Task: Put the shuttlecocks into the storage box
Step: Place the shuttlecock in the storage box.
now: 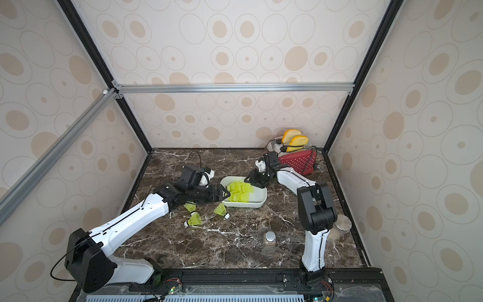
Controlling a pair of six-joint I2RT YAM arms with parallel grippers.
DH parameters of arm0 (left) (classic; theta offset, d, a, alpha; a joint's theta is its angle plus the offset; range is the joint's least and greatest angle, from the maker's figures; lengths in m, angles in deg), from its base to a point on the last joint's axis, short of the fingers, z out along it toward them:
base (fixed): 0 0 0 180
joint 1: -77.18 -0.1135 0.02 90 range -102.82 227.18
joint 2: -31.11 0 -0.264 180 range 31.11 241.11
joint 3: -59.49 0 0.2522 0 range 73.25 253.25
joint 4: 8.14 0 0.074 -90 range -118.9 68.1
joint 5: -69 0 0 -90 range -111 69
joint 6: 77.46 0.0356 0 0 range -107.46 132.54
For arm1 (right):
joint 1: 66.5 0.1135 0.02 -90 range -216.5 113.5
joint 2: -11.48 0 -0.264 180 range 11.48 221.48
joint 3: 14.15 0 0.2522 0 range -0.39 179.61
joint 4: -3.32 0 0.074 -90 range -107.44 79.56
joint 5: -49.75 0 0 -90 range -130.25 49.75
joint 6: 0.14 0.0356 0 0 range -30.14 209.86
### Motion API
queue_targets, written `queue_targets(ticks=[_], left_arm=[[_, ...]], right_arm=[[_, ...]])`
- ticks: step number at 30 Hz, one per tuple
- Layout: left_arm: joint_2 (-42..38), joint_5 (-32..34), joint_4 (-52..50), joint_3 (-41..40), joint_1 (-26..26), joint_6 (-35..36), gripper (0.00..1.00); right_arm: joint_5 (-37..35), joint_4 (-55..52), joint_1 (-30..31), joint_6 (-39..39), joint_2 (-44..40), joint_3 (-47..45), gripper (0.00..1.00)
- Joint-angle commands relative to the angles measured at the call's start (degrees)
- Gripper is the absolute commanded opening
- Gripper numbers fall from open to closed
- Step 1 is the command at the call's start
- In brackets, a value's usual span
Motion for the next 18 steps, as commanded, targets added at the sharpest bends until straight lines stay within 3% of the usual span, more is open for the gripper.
queue_targets(ticks=[1,9,18], left_arm=[[-1.86,0.31,-1.37,-0.39,0.41,0.27,0.84],[-4.30,1.40,-2.69,-1.95,0.46,0.12,0.84],[-10.19,4.24,-6.68,-6.82,0.24,-0.16,0.83]], right_arm=[[-1.69,-2.87,-0.47,-1.77,-3.47,-0.04,0.48],[-3.67,-5.44,-0.47,-3.79,-7.38,-0.82,0.47],[-7.19,-12.66,2.77,-11.28,-11.55,0.12,0.46]])
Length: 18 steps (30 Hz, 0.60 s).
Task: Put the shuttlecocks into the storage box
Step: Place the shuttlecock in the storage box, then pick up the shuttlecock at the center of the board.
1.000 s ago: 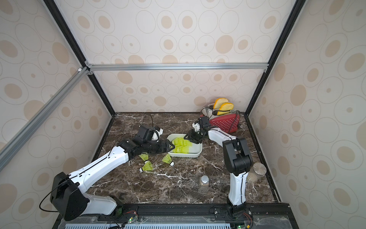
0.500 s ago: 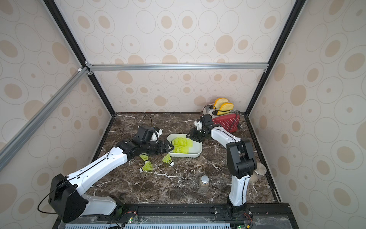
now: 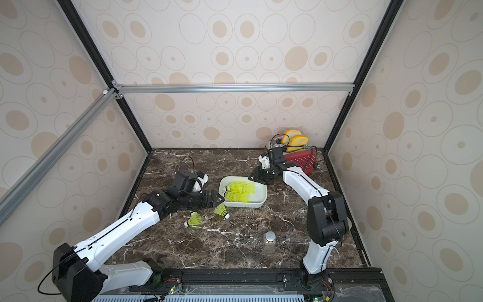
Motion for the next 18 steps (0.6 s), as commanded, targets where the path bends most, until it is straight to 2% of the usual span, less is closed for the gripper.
queue_targets(ticks=[1,6,11,18], left_arm=[[-1.71,1.94,-3.32,-1.83,-0.13,-0.23,0.82],[-2.36,1.41,-3.71,-3.85,-2.11,-0.08,0.80],[-3.14,3.55,-7.34,-4.23,-2.38,0.41,0.79],[-12.45,8.72,-14.63,-7.67,-2.38,-1.95,0.78]], right_arm=[[-2.06,-4.77,2.37,-4.47,-2.57,-0.36,0.46],[-3.20,-6.01,5.77,-5.60,-5.73,-3.54,0.46],[-4.84,-8.01,11.45,-7.34,-6.84,-4.91,0.45],[-7.70,-15.31,20.88,-15.30,-0.63,3.74,0.45]])
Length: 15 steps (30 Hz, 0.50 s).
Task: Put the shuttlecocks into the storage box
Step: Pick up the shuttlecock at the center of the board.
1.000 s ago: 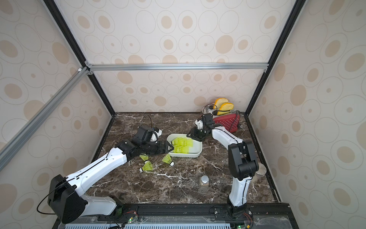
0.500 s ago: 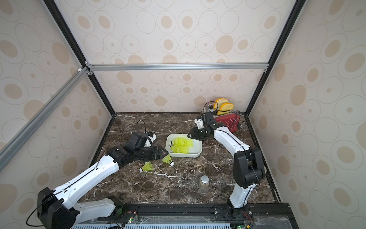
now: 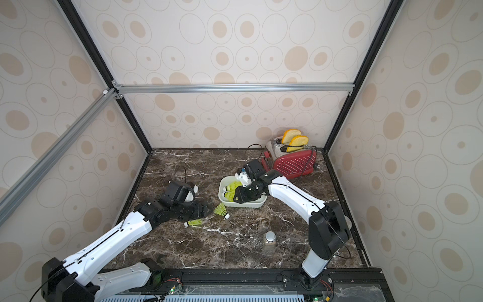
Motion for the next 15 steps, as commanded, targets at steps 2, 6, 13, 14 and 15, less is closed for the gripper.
queue_targets(ticks=[2,6,13,14,15], left_arm=[[-6.52,4.20,-7.63,-1.87,-0.43,-2.31,0.78],[-13.69,7.61,-14.38,-2.16,-0.45,-3.17,0.78],[-22.98,9.79,-26.03,-1.55,-0.54,-2.91,0.78],[-24.26,9.99,-27.73,-1.52,-0.54,-2.96,0.78],[-25.53,10.12,-29.04,-1.61,-0.55,-2.98,0.78]], right_arm=[[-2.59,-7.28,4.77,-7.80,5.57,8.49,0.45],[-0.74,-10.10,8.41,-8.91,11.31,15.48,0.45],[4.83,-2.07,14.19,-0.15,18.03,17.93,0.45],[5.65,-0.15,14.63,1.43,18.84,17.86,0.46],[6.25,1.39,14.99,2.80,19.68,18.13,0.46]])
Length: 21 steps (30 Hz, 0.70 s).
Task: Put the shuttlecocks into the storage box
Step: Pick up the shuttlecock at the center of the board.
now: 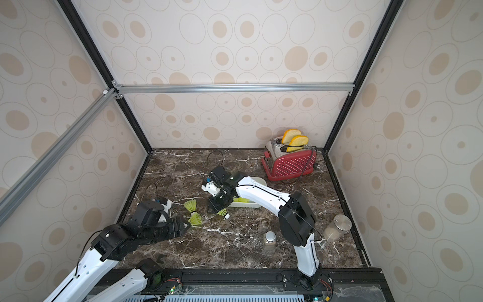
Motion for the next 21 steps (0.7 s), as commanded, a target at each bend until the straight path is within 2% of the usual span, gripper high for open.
queue_targets(ticks=[1,9,15,21], left_arm=[[-3.46,1.87,-9.02,0.57,-0.45,-0.75,0.78],[-9.24,1.20,-15.47,0.99,-0.45,-0.35,0.78],[-8.99,0.89,-16.05,1.86,-0.45,0.77,0.78],[-8.44,0.62,-15.88,2.31,-0.47,1.84,0.78]], right_arm=[[3.38,4.80,1.66,5.64,2.94,1.42,0.46],[4.95,8.63,3.20,9.81,10.11,5.39,0.48],[6.09,8.85,3.18,10.80,13.45,8.38,0.47],[7.44,9.68,3.19,12.15,15.64,9.64,0.41]])
